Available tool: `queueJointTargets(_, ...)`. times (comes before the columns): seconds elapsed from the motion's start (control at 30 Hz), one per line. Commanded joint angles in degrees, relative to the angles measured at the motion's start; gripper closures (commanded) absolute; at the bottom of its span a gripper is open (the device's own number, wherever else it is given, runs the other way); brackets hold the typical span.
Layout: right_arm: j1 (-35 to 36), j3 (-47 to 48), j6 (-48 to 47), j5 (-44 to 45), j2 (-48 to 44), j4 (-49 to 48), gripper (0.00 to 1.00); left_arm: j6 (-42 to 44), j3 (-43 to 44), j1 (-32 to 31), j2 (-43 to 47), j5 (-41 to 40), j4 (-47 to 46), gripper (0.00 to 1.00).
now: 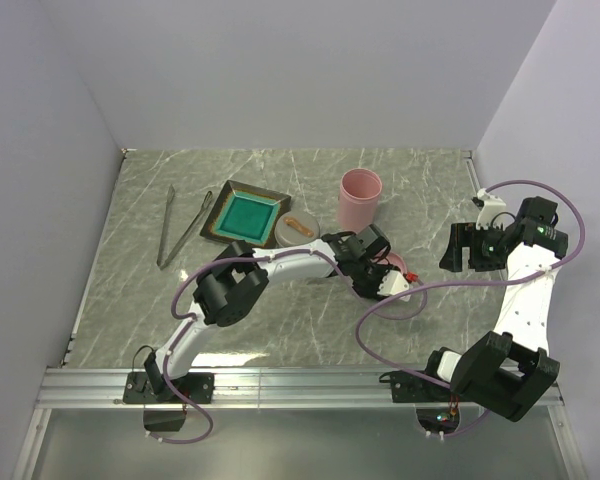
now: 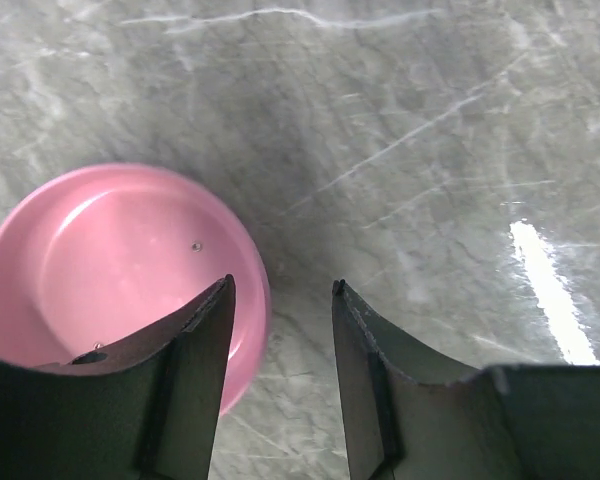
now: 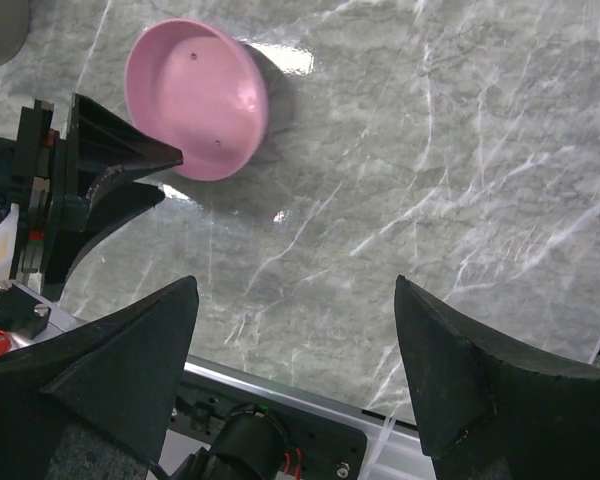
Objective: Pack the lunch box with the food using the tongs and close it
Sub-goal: Pick up the lid of the lunch box with the left arm
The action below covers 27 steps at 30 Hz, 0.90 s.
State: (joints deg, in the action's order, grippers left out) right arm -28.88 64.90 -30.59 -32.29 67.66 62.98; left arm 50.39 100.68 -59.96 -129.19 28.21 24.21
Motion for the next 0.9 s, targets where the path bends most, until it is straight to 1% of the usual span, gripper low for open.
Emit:
queueJointTargets(0.0,-0.47,0.75,-0.96,-0.67,-0.77,0.91,0.14,1.64,2.07,-0.5,2.01,1.76,2.08,0.51)
queueJointTargets(0.17,-0.56,1.01,-1.14,-0.49,-0.77,1.27,0.14,1.2,1.27,-0.51,1.92,0.54,0.84,0.51)
queueJointTargets(0.37,-0.65,1.45,-1.05,-0.49,-0.77,1.35,0.14,0.24,1.89,-0.5,-0.71,-2.89,-0.12,0.52)
queueJointTargets(0.5,-0.74,1.63,-1.14,-0.49,-1.12,1.27,0.14,-0.73,2.15,-0.07,-2.03,-5.26,-1.09,0.56)
queueJointTargets(0.6,-0.91,1.98,-1.14,-0.66,-1.04,1.53,0.14,-0.99,2.32,-0.06,-2.39,-6.41,-1.27,0.63)
queueJointTargets(0.7,-1.09,2.77,-0.88,-0.93,-0.86,1.71,0.14,-1.35,2.41,-0.06,-2.12,-7.37,-1.88,0.74)
queueJointTargets(0.73,-1.0,3.03,-0.7,-1.19,-0.77,1.71,0.14,-1.44,2.41,-0.06,-1.69,-7.38,-1.88,0.82)
queueJointTargets(0.83,-1.35,4.7,-0.61,-2.59,-0.86,2.49,0.15,-2.49,1.01,0.02,1.02,-5.63,-2.23,0.93)
queueJointTargets(0.87,-1.7,5.14,-0.53,-3.03,-0.77,2.67,0.14,-2.75,0.48,-0.06,2.17,-4.84,-2.15,0.95)
